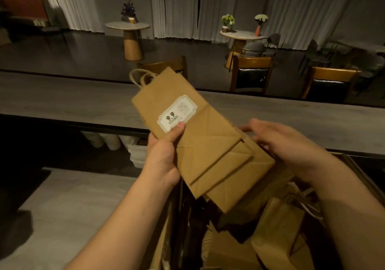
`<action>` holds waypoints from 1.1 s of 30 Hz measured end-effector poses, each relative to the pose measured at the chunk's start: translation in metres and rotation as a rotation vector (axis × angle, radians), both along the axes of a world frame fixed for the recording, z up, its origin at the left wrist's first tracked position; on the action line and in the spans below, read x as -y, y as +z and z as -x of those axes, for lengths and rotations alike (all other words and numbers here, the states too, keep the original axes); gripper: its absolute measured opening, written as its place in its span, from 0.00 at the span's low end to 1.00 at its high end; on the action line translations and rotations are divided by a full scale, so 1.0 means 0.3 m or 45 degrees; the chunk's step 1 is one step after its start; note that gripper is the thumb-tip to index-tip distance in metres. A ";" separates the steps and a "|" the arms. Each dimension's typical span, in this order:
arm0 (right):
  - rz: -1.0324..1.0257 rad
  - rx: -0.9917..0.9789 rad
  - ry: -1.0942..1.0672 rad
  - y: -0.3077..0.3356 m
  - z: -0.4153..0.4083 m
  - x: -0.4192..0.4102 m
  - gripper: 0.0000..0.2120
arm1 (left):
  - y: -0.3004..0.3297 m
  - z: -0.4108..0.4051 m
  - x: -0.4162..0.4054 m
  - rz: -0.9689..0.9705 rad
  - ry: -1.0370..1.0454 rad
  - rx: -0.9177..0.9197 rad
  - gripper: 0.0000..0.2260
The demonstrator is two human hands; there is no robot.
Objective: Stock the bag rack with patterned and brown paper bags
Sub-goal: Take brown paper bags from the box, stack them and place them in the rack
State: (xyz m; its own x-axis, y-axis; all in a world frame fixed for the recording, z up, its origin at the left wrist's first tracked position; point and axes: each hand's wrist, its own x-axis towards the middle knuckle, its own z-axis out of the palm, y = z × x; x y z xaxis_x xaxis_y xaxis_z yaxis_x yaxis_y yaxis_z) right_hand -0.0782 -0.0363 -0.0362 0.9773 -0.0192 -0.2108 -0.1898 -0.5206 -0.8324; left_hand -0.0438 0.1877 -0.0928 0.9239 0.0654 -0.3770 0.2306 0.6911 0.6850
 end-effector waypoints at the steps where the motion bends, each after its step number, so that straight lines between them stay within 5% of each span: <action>1: -0.077 0.006 -0.059 -0.008 0.015 0.009 0.33 | -0.003 -0.002 -0.020 0.017 0.035 0.008 0.22; 5: -0.361 0.089 -0.437 -0.068 0.035 -0.004 0.31 | -0.033 -0.018 -0.069 0.076 0.073 0.019 0.25; 8: -0.132 0.187 -0.591 -0.114 0.045 -0.006 0.26 | -0.052 -0.043 -0.120 0.177 0.060 0.016 0.28; 11: -0.140 0.116 -0.454 -0.118 0.082 -0.020 0.25 | -0.062 -0.062 -0.190 0.335 0.037 0.015 0.33; 15: -0.349 0.069 -0.231 -0.130 0.095 -0.061 0.30 | -0.069 -0.073 -0.242 0.469 0.029 0.038 0.27; 23: -0.415 0.386 -0.549 -0.157 0.093 -0.179 0.13 | -0.118 -0.106 -0.416 0.297 0.165 0.089 0.32; 33: -0.467 0.302 -0.615 -0.178 0.048 -0.336 0.09 | -0.230 -0.098 -0.718 0.131 0.493 -0.006 0.24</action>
